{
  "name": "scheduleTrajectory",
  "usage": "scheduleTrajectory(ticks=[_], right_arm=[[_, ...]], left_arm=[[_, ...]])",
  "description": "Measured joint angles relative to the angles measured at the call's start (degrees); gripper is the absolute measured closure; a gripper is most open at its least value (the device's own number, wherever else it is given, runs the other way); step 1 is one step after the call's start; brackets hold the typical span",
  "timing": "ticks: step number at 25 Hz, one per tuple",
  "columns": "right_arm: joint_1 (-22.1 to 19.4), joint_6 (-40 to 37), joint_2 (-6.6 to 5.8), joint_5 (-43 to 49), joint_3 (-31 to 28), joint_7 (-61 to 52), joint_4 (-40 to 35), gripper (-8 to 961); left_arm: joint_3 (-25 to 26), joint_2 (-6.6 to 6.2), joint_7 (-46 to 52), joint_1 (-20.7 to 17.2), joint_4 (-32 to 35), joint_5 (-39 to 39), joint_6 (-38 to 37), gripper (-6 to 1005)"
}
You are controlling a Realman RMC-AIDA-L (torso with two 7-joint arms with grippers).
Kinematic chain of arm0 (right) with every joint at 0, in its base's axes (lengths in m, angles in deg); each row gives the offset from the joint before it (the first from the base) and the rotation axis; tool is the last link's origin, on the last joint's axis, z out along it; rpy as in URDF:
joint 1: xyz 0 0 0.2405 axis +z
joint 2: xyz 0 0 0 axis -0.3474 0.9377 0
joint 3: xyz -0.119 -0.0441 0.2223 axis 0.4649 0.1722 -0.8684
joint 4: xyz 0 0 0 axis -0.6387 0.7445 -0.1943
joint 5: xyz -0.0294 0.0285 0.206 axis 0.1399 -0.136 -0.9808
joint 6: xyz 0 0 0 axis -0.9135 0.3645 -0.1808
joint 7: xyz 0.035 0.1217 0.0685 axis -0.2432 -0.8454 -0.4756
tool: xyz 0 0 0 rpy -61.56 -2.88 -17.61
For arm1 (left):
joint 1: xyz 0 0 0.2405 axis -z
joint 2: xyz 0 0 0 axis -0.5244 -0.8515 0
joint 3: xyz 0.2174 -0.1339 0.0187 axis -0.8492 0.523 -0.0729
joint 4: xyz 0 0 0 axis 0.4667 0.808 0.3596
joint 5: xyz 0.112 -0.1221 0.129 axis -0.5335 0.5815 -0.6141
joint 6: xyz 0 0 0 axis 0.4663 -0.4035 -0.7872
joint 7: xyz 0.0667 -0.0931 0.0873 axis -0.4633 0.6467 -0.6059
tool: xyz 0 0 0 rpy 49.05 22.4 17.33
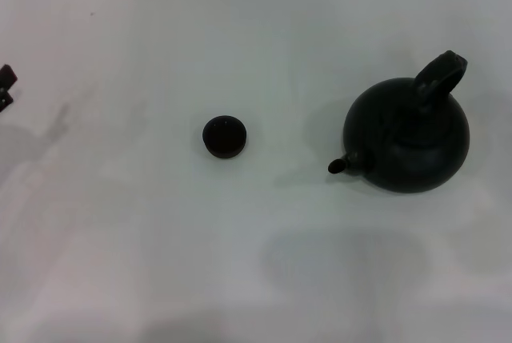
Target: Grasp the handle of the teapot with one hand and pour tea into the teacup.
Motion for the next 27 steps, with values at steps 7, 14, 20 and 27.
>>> scheduleTrajectory(ticks=[7, 14, 20, 27], right_arm=[[6.25, -4.86, -0.07, -0.01, -16.39, 4.27, 12.72, 69], [12.73, -4.79, 0.09, -0.15, -26.26, 15.26, 20.15, 69], [14.69, -2.95, -0.34, -0.18, -28.33, 15.58, 19.87, 68], [15.51, 1.39, -0.41, -0.17, -28.41, 16.98, 19.73, 69]], left_arm=[[0.05, 0.07, -2.01, 1.14, -0.37, 5.49, -1.06, 137], [0.05, 0.32, 2.12, 1.89, -1.25, 9.50, -1.97, 138], [-0.46, 0.40, 6.78, 2.15, -2.20, 10.78, -1.43, 138], [-0.44, 0.49, 5.94, 3.54, -5.45, 10.15, -2.01, 138]])
